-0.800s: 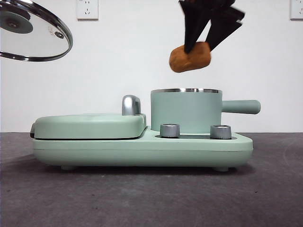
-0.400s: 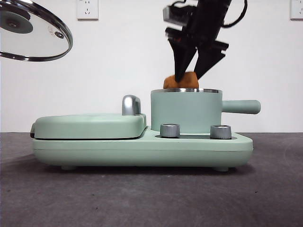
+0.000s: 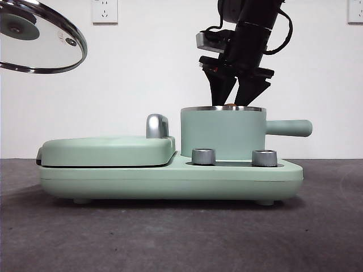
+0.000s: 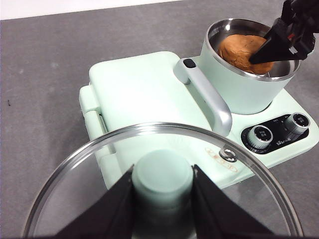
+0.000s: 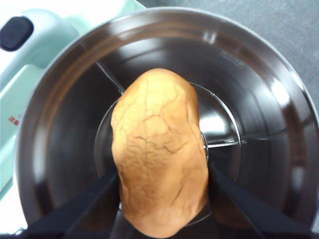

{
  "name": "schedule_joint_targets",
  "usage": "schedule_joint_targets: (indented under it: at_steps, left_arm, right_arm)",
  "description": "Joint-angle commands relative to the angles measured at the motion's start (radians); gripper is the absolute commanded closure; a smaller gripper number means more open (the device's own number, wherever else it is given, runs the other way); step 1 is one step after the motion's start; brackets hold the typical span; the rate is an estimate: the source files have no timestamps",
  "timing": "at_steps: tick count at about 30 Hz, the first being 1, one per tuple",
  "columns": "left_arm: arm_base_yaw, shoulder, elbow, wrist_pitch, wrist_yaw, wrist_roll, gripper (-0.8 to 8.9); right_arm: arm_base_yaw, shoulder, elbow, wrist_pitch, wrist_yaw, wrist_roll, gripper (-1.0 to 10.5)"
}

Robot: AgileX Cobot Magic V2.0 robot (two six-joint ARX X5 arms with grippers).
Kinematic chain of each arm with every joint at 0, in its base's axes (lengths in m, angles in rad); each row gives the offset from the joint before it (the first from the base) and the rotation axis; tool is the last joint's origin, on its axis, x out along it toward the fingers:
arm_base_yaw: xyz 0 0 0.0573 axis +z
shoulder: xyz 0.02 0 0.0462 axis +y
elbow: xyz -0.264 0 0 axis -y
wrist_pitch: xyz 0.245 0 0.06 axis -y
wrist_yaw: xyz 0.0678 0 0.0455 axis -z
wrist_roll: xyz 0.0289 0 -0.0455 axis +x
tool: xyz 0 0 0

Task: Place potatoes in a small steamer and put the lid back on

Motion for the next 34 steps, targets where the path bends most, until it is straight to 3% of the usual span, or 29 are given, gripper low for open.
schedule_joint_targets:
  at_steps: [1,5,10,14,19,26,34]
  left_arm:
    - [-0.001,-0.001,0.011,0.027,-0.001,0.01,8.04]
    - [-0.001,-0.001,0.011,0.027,-0.001,0.01,8.04]
    - [-0.001,-0.001,0.011,0.034,0.0,0.009,8.04]
    - [-0.001,-0.001,0.011,0.037,0.0,0.009,8.04]
    - [-0.018,0.0,0.011,0.052,0.001,0.01,8.04]
    - [-0.066,0.027,0.011,0.149,0.0,0.01,8.04]
    - [-0.148,0.14,0.011,0.37,0.0,0.01,8.04]
  right_arm:
    - [0.005,0.033,0.027,0.002,0.004,0.0,6.1]
    - [-0.001,0.01,0.027,0.003,-0.001,0.0,6.0]
    - [-0.031,-0.19,0.012,-0.049,-0.011,0.011,6.1]
    - [-0.074,-0.461,-0.198,0.1,-0.066,0.054,6.4]
    - [-0.085,-0.756,-0.5,0.232,-0.064,0.064,6.4]
    - [-0.084,-0.955,-0.698,0.242,-0.064,0.079,6.4]
    - [-0.084,-1.129,-0.85,0.242,-0.064,0.116,6.4]
